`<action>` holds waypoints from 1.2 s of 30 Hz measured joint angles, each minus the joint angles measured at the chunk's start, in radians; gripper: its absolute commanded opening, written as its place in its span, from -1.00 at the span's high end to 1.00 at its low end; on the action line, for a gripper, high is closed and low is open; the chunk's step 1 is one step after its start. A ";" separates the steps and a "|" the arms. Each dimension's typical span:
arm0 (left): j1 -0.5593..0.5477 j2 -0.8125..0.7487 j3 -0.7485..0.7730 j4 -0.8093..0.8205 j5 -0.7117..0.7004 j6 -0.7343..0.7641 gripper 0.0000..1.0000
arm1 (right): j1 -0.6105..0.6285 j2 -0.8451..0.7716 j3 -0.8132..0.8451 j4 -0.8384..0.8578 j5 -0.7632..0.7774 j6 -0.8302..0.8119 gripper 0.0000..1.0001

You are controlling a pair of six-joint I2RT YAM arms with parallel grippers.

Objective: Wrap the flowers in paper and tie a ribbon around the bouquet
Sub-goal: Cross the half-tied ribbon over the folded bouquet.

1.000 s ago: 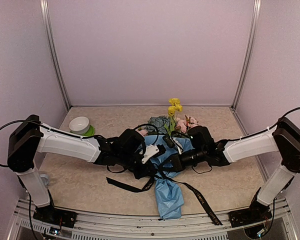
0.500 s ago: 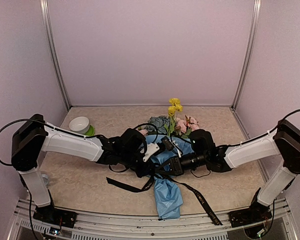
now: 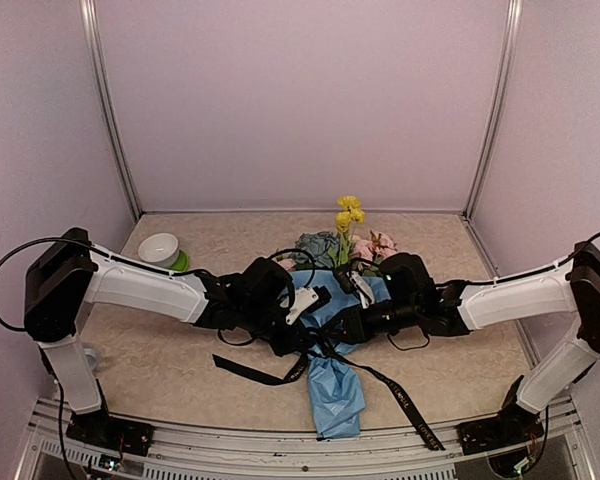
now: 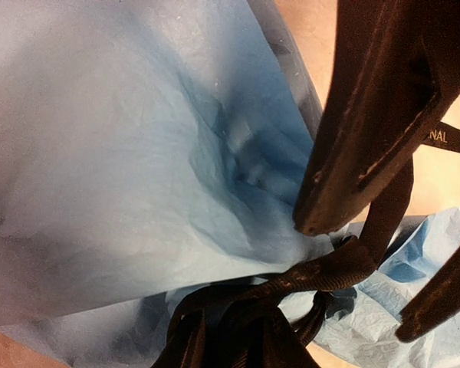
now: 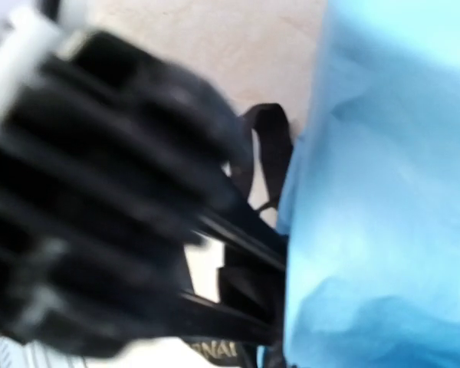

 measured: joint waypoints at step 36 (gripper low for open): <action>0.018 0.000 0.003 -0.001 0.068 -0.045 0.45 | 0.039 0.064 -0.075 0.216 -0.136 0.023 0.70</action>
